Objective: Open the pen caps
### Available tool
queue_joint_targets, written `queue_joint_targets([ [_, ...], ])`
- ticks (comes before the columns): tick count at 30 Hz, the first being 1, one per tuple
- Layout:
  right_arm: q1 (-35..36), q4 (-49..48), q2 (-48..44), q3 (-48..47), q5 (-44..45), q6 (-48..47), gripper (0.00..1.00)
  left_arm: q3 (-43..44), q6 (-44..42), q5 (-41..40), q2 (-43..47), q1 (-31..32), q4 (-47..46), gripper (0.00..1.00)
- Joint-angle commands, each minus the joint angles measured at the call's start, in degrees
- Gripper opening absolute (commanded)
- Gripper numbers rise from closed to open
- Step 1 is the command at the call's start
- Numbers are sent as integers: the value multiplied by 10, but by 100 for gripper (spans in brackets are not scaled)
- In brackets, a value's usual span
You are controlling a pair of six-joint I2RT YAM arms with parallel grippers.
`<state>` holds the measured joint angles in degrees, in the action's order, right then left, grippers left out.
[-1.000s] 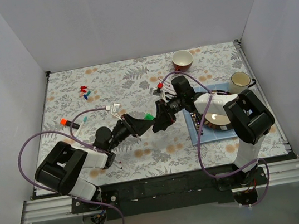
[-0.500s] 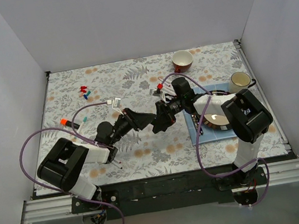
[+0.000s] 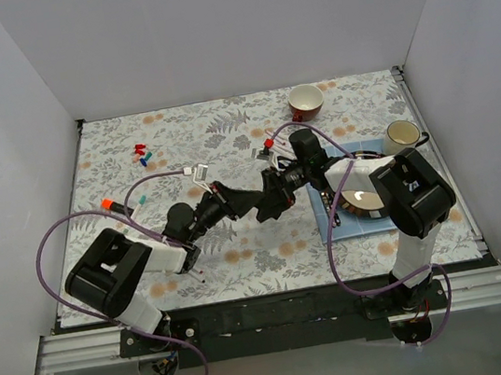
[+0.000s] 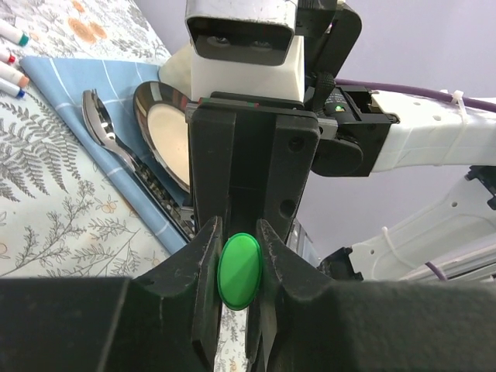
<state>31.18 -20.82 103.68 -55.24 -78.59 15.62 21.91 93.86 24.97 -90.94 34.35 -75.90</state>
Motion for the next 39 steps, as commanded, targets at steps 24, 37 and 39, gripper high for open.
queue_joint_targets([
  [24,-5,-68,-1,8,-10,29,1,22,-66,-20,107,-4,-160,0],
  [37,-2,-21,-18,2,-1,-15,1,159,-11,79,155,-213,8,0],
  [39,-2,-4,-23,-1,-1,-26,1,162,-4,94,157,-229,16,0],
])
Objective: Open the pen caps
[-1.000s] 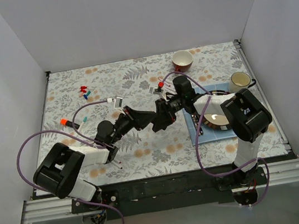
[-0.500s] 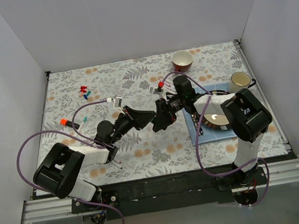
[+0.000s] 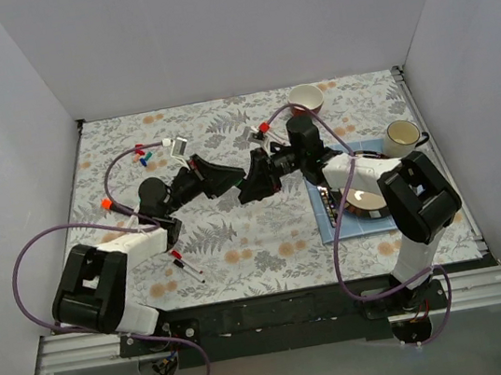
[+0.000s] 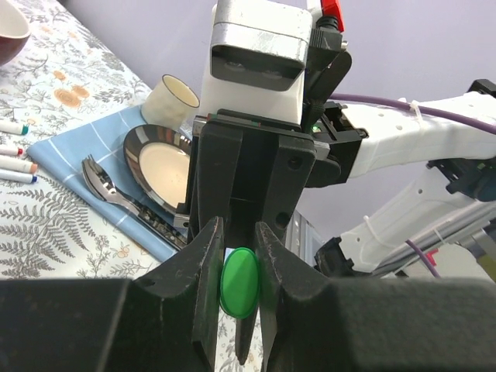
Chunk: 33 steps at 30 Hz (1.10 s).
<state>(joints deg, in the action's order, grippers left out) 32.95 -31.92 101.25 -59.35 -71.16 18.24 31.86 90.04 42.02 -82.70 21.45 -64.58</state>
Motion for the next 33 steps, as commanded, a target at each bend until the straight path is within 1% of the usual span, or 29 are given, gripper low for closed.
queue_joint_targets([
  [1,-20,107,2,39,-77,-56,1,65,35,-71,76,-116,-93,0],
  [7,-21,120,-3,36,-78,-66,1,61,47,-40,81,-172,-81,0],
  [13,-20,128,1,33,-79,-75,1,65,64,-27,69,-208,-91,0],
  [15,-21,136,-3,31,-73,-84,1,66,60,-31,73,-214,-68,0],
  [16,-21,147,-4,28,-66,-94,1,66,46,-44,74,-236,-52,0],
  [17,-23,176,-5,21,-55,-121,1,66,36,-53,76,-244,2,0],
  [18,-23,249,-6,0,-22,-153,1,69,30,-62,74,-264,34,0],
  [19,-24,289,-8,-12,0,-213,1,70,21,-85,70,-275,66,0],
  [20,-23,312,-9,-20,25,-231,1,73,20,-98,62,-286,128,0],
  [21,-24,350,-12,-31,69,-246,1,80,19,-114,54,-309,170,0],
  [22,-24,363,-15,-37,93,-272,1,103,15,-124,25,-318,213,0],
  [23,-24,373,-19,-40,115,-282,1,116,5,-136,9,-325,279,0],
  [24,-24,391,-28,-47,148,-293,1,129,1,-137,-9,-341,304,0],
  [25,-25,393,-33,-48,162,-301,1,154,0,-137,-46,-347,326,0],
  [26,-26,392,-39,-47,179,-305,1,164,-7,-139,-62,-352,359,0],
  [29,-29,394,-56,-44,196,-316,1,197,-16,-141,-123,-370,391,0],
  [33,-32,401,-59,-47,204,-325,1,252,-59,-165,-185,-386,452,0],
])
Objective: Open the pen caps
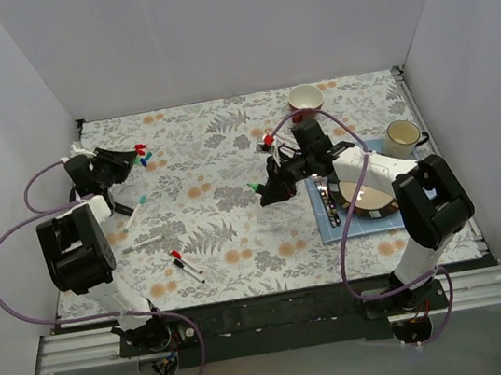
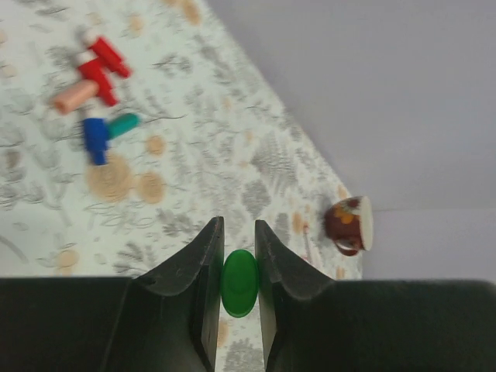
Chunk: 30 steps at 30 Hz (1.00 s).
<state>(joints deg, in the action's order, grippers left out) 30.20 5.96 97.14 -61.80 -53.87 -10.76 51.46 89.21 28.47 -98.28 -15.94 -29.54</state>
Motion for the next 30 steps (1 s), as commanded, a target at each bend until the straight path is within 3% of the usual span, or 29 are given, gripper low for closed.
queue_joint_targets([
  [1,-5,23,-18,-24,31,-35,1,70,-57,-33,-43,-14,118,0],
  [7,-12,33,-10,-30,39,-42,1,148,-101,-56,-128,-17,196,7],
  [13,-18,48,-6,-42,75,-54,1,218,-117,-45,-193,-17,236,29],
  [17,-24,58,10,-58,144,-64,1,239,-127,-54,-196,-17,256,45],
  [18,-26,60,15,-62,163,-63,1,240,-129,-60,-189,-18,259,52],
  [23,-28,68,64,-115,340,-65,1,214,-163,-109,-85,-22,279,64],
  [25,-28,78,87,-140,375,-79,2,187,-166,-119,-36,-22,264,72],
  [27,-29,105,129,-189,407,-96,4,141,-155,-105,36,-21,248,72],
  [28,-29,116,144,-209,416,-103,4,127,-148,-98,58,-21,236,83],
  [30,-29,147,190,-267,441,-110,6,81,-138,-84,124,-21,229,89],
])
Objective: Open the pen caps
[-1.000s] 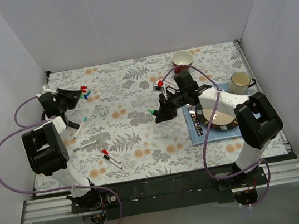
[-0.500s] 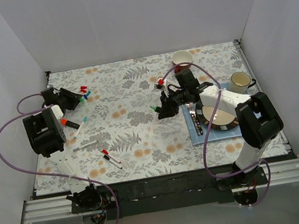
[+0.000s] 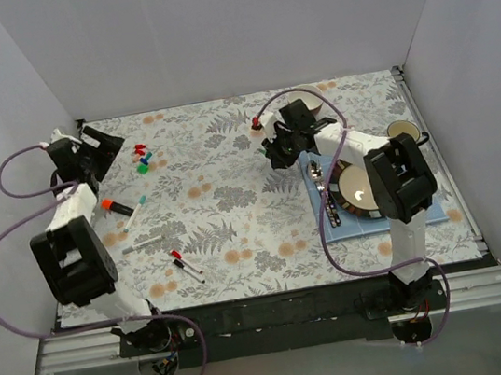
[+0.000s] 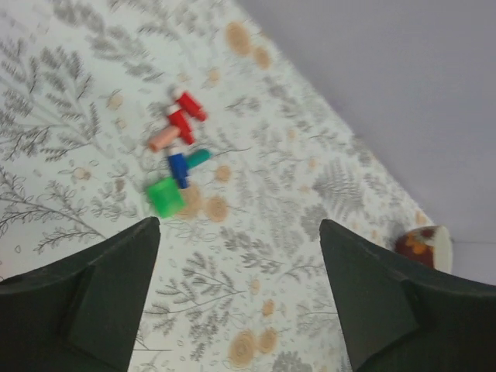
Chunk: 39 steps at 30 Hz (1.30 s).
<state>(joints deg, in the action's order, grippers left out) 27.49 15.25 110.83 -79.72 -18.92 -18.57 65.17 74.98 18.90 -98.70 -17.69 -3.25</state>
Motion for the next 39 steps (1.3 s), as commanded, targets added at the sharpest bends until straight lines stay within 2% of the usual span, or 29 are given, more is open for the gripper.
queue_joint_targets([
  [1,-1,63,68,-104,97,-38,7,-78,12,30,153,-3,-41,89],
  [2,-2,71,94,-120,103,-38,10,-96,17,36,174,-3,-46,90],
  [3,-2,92,105,-153,104,-38,12,-137,23,44,217,-3,-52,96],
  [5,-1,104,129,-173,107,-37,23,-175,38,63,256,-4,-69,98],
  [7,-1,105,134,-181,107,-37,27,-227,43,73,306,-3,-74,98],
  [10,-2,102,135,-172,114,-37,36,-277,55,82,350,-4,-62,98],
  [15,-1,100,125,-164,114,-37,51,-317,59,112,372,-3,-33,98],
  [20,-2,104,74,-152,118,-40,52,-329,47,112,411,1,29,98],
  [22,-2,105,48,-142,113,-51,52,-330,42,79,433,6,77,98],
  [25,-2,106,-12,-114,69,-68,52,-326,29,64,447,13,131,98],
  [27,-1,100,-57,-77,1,-76,52,-311,24,52,447,23,155,98],
  [31,-2,66,-126,2,-110,-74,52,-293,25,-34,427,28,194,98],
  [35,-2,19,-192,72,-213,-67,54,-249,-34,-63,374,29,188,96],
  [36,-2,11,-200,82,-226,-66,54,-243,-84,-66,362,29,178,95],
  [38,-2,-12,-220,105,-254,-60,54,-230,-134,-75,323,29,147,91],
  [39,-2,-17,-224,110,-263,-57,54,-219,-171,-71,307,28,148,85],
])
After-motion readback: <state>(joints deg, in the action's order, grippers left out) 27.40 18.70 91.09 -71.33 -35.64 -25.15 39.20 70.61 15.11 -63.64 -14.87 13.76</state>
